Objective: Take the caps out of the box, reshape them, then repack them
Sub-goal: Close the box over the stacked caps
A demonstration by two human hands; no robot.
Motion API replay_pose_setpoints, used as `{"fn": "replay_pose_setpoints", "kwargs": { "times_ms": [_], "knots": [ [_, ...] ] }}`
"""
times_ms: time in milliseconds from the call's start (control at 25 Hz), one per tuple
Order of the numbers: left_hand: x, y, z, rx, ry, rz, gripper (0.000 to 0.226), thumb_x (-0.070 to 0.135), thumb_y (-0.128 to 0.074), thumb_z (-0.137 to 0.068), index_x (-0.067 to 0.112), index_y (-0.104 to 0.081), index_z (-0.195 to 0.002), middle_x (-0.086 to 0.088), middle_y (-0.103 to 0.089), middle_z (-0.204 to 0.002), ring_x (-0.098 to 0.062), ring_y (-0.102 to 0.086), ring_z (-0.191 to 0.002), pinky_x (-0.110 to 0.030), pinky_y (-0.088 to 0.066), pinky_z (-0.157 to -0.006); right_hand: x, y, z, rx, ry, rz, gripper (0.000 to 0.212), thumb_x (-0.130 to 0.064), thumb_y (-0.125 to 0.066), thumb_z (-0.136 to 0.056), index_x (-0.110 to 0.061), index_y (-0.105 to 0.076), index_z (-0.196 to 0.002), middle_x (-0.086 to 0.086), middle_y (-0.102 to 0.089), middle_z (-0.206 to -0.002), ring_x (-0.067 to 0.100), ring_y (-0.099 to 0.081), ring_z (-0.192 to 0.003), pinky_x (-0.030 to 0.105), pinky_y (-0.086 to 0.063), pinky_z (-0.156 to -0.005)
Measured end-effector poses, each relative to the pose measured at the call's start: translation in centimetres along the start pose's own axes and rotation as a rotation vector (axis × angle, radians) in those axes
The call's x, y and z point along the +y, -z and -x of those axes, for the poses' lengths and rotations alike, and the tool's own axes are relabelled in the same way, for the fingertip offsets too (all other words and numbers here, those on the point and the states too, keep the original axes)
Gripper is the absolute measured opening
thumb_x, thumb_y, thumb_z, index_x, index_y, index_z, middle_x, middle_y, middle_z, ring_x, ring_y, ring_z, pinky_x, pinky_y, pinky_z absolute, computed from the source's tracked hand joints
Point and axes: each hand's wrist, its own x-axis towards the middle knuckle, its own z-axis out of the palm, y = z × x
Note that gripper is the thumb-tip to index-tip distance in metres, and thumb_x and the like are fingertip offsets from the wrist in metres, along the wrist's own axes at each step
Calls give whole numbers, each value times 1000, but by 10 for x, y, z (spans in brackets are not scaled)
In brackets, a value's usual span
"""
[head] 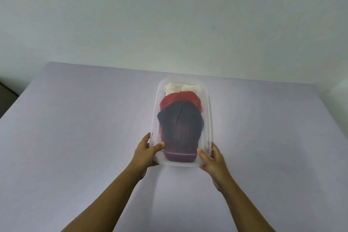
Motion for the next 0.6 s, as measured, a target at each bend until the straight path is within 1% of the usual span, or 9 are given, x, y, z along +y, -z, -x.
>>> {"fn": "replay_pose_setpoints", "kwargs": {
  "times_ms": [160,360,600],
  "knots": [
    [45,-24,-38,-4,14,18,71,21,-67,-85,24,-28,-145,-10,-46,-138,-38,-56,-112,-54,-54,-86,-27,14,-52,-19,4,-39,66,-34,-63,-86,-19,-33,-143,8,-45,-141,29,-52,-120,38,-57,-84],
    [70,-44,-70,13,75,18,69,16,-66,-86,23,-29,-144,-12,-45,-137,-40,-54,-113,-55,-53,-86,-46,24,-93,-21,-15,-5,68,-36,-62,-86,-18,-30,-144,10,-41,-144,32,-49,-124,44,-53,-90],
    [81,-52,-96,9,69,-3,70,19,-65,-87,24,-27,-146,-12,-43,-141,-42,-52,-116,-58,-51,-89,-61,25,-115,-28,-19,28,69,-37,-59,-87,-19,-27,-145,9,-36,-148,33,-44,-129,46,-51,-94]
  ]
}}
